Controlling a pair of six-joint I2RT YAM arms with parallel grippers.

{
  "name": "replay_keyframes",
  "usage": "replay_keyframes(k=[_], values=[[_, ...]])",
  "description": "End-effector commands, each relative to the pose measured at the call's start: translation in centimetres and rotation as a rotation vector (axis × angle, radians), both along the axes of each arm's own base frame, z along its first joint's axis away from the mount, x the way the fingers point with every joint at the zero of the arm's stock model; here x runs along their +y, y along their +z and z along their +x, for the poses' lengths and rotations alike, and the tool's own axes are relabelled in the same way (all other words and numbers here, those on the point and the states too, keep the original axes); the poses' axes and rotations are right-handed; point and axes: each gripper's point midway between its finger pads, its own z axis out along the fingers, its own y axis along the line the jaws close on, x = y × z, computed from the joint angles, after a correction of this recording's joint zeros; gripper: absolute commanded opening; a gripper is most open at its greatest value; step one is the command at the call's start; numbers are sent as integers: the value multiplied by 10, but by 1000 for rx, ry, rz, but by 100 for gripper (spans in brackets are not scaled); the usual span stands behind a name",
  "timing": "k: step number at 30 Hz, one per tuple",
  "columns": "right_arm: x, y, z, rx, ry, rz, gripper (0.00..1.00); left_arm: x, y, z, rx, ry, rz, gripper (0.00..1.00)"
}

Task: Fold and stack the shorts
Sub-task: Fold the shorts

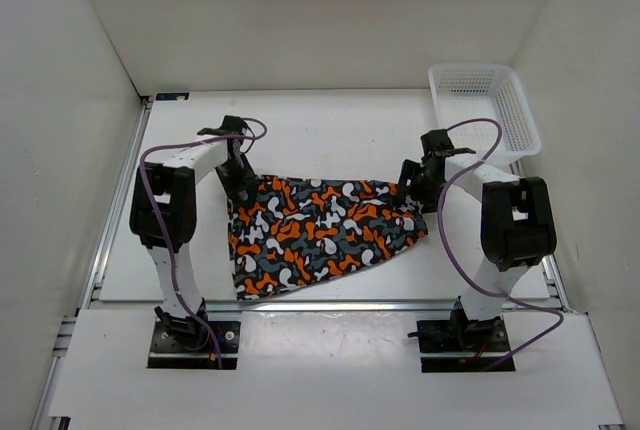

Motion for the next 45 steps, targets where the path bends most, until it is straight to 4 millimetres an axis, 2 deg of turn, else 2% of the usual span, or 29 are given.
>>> replay_keyframes(k=[1,4,6,8,9,10,12,14,17,18,19,22,23,25,26,28,29,31,32,33,35,36,40,44,45], values=[[8,7,3,6,17,45,84,6,15,35,-84,-29,26,52],[6,13,-2,9,9,81,93,9,20,56,-108,-43,39,52],[9,20,-5,0,11,115,95,15,33,73,-145,-34,38,52],[12,20,-14,26,18,138,95,22,43,80,-165,-31,52,52],[13,28,-13,3,23,150,95,27,49,84,-175,-34,56,52],[12,24,-20,25,30,144,95,29,65,91,-212,-41,67,52],[10,28,-24,20,27,136,95,37,83,92,-238,-40,82,55],[9,25,-27,29,35,132,95,47,110,89,-290,-26,92,58],[7,22,-30,41,22,124,91,52,128,65,-301,-28,85,59],[9,19,-29,44,24,133,89,50,127,53,-280,-35,71,59],[9,14,-30,52,14,135,82,50,122,31,-256,-25,57,57],[15,10,-29,53,16,148,73,49,104,-5,-186,14,15,51],[14,7,-30,63,15,146,68,50,88,-23,-156,35,-1,49],[16,4,-29,68,18,156,63,49,72,-39,-118,53,-13,45],[20,2,-29,71,19,158,55,50,57,-53,-79,78,-23,43],[22,-5,-29,87,21,165,48,49,46,-56,-74,91,-44,36],[22,-3,-26,78,22,167,39,49,34,-61,-42,102,-44,32],[22,-9,-25,90,21,165,25,57,27,-61,-23,126,2,20],[23,-7,-21,78,22,167,20,63,18,-63,-3,148,22,17],[21,-7,-20,75,17,153,8,68,13,-61,2,160,36,13],[17,-7,-14,67,9,126,0,74,5,-63,30,176,51,10],[15,-7,-14,65,6,116,0,72,-2,-66,51,174,44,10],[3,6,-5,27,-16,48,0,73,-10,-64,60,174,47,10],[-4,25,6,-16,-12,2,0,48,-15,-57,69,118,15,10],[-5,35,10,-32,-15,-4,0,40,-15,-58,69,90,16,10]])
